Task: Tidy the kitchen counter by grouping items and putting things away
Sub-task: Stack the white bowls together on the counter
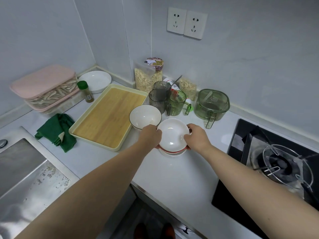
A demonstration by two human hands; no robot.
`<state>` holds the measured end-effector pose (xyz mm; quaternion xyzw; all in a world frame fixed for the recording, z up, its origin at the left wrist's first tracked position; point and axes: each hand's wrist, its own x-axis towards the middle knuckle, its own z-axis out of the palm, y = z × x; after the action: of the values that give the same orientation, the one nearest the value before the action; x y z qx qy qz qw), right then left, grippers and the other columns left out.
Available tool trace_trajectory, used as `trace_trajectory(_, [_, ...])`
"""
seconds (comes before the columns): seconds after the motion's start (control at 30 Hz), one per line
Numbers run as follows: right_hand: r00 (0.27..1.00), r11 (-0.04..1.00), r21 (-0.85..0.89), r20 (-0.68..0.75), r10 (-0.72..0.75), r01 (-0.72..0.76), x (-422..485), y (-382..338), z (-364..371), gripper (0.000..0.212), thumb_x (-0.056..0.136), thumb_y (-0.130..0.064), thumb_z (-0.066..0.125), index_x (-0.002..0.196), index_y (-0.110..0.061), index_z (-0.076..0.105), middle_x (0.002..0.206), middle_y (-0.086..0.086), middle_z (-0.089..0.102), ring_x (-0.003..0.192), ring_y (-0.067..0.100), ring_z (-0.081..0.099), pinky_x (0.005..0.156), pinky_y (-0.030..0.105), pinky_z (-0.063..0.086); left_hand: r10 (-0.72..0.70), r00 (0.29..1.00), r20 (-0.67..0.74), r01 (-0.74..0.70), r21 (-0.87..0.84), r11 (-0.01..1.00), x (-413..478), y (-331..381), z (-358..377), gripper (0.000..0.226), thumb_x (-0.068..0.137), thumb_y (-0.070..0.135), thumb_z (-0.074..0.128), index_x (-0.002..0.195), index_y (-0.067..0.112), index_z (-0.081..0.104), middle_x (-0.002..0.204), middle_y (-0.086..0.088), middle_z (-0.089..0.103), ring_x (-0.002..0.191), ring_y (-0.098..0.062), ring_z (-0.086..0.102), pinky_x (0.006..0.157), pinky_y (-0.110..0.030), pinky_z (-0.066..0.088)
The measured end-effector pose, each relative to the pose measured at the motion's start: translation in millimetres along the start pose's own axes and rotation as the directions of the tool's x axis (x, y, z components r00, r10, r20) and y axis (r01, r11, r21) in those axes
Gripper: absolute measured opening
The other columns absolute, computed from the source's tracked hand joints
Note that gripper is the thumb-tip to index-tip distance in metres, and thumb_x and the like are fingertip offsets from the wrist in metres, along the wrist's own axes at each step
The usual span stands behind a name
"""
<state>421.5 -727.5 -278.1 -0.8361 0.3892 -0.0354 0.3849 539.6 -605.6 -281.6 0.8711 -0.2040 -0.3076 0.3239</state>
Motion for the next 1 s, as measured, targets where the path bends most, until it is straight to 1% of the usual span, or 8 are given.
trace_trajectory(0.23, [1.0, 0.998, -0.053, -0.009, -0.024, 0.023, -1, 10, 4, 0.033, 0.08, -0.001, 0.045, 0.108, -0.008, 0.06, 0.087, 0.004, 0.058, 0.063, 0.03, 0.058, 0.065, 0.039, 0.055, 0.103, 0.995, 0.012, -0.103, 0.173, 0.979, 5, -6, 3, 0.026, 0.083, 0.011, 0.044, 0.094, 0.004, 0.067, 0.085, -0.015, 0.071, 0.078, -0.032, 0.068, 0.078, -0.039, 0.057])
trace_trajectory(0.37, [1.0, 0.997, -0.079, -0.015, -0.028, 0.026, 3, 12, 6, 0.034, 0.079, -0.001, 0.045, 0.107, -0.008, 0.062, 0.091, 0.009, 0.061, 0.07, 0.033, 0.06, 0.065, 0.041, 0.056, 0.122, 0.992, -0.015, -0.118, 0.159, 0.98, 6, -4, 1, 0.028, 0.081, 0.009, 0.048, 0.1, 0.006, 0.068, 0.093, -0.013, 0.07, 0.08, -0.032, 0.068, 0.079, -0.041, 0.056])
trace_trajectory(0.47, [1.0, 0.996, -0.09, 0.006, -0.027, 0.028, 7, 12, 6, 0.033, 0.078, 0.0, 0.044, 0.102, -0.008, 0.064, 0.086, 0.015, 0.065, 0.066, 0.034, 0.061, 0.064, 0.04, 0.056, 0.113, 0.994, 0.009, -0.113, 0.147, 0.983, 10, -3, -2, 0.028, 0.081, 0.009, 0.047, 0.098, 0.007, 0.07, 0.087, -0.014, 0.072, 0.073, -0.03, 0.07, 0.077, -0.039, 0.058])
trace_trajectory(0.6, [0.998, 0.996, -0.091, 0.066, 0.019, -0.013, 11, 12, 4, 0.025, 0.079, 0.0, 0.041, 0.093, -0.008, 0.059, 0.062, 0.013, 0.062, 0.05, 0.028, 0.057, 0.055, 0.03, 0.051, 0.139, 0.99, -0.008, -0.133, 0.239, 0.962, 13, 1, -3, 0.033, 0.093, 0.023, 0.042, 0.074, 0.005, 0.063, 0.062, -0.011, 0.065, 0.071, -0.03, 0.068, 0.077, -0.037, 0.055])
trace_trajectory(0.73, [0.988, 0.993, -0.097, 0.126, 0.086, -0.074, 19, 8, 2, 0.022, 0.082, -0.002, 0.038, 0.095, -0.006, 0.055, 0.053, 0.008, 0.058, 0.041, 0.022, 0.054, 0.049, 0.023, 0.046, 0.102, 0.994, -0.034, -0.09, 0.256, 0.963, 15, 1, -1, 0.047, 0.098, 0.039, 0.037, 0.083, 0.004, 0.065, 0.079, -0.017, 0.068, 0.081, -0.034, 0.067, 0.08, -0.038, 0.055])
trace_trajectory(0.87, [0.952, 0.983, -0.076, 0.246, 0.182, -0.168, 22, 8, 2, 0.025, 0.093, -0.016, 0.034, 0.112, -0.01, 0.048, 0.078, 0.011, 0.058, 0.067, 0.029, 0.06, 0.055, 0.033, 0.052, -0.092, 0.992, 0.086, 0.074, 0.187, 0.979, 9, 8, 1, 0.058, 0.099, 0.047, 0.025, 0.113, 0.002, 0.058, 0.093, -0.018, 0.067, 0.079, -0.035, 0.07, 0.075, -0.04, 0.058])
trace_trajectory(0.93, [0.894, 0.948, 0.05, 0.351, 0.278, -0.314, 18, 16, 3, 0.035, 0.097, -0.03, 0.034, 0.123, -0.009, 0.045, 0.102, 0.016, 0.059, 0.083, 0.033, 0.063, 0.066, 0.039, 0.056, -0.192, 0.968, 0.16, 0.187, 0.046, 0.981, 4, 10, 3, 0.063, 0.098, 0.054, 0.023, 0.13, 0.006, 0.047, 0.105, -0.016, 0.058, 0.083, -0.037, 0.069, 0.074, -0.044, 0.059])
trace_trajectory(1.0, [0.82, 0.843, 0.246, 0.468, 0.33, -0.479, 14, 22, 4, 0.045, 0.097, -0.042, 0.038, 0.13, -0.011, 0.043, 0.122, 0.019, 0.055, 0.094, 0.037, 0.064, 0.071, 0.041, 0.056, -0.254, 0.941, 0.224, 0.285, -0.118, 0.951, 1, 8, 4, 0.069, 0.093, 0.064, 0.025, 0.14, 0.014, 0.036, 0.117, -0.013, 0.051, 0.085, -0.039, 0.069, 0.076, -0.047, 0.058])
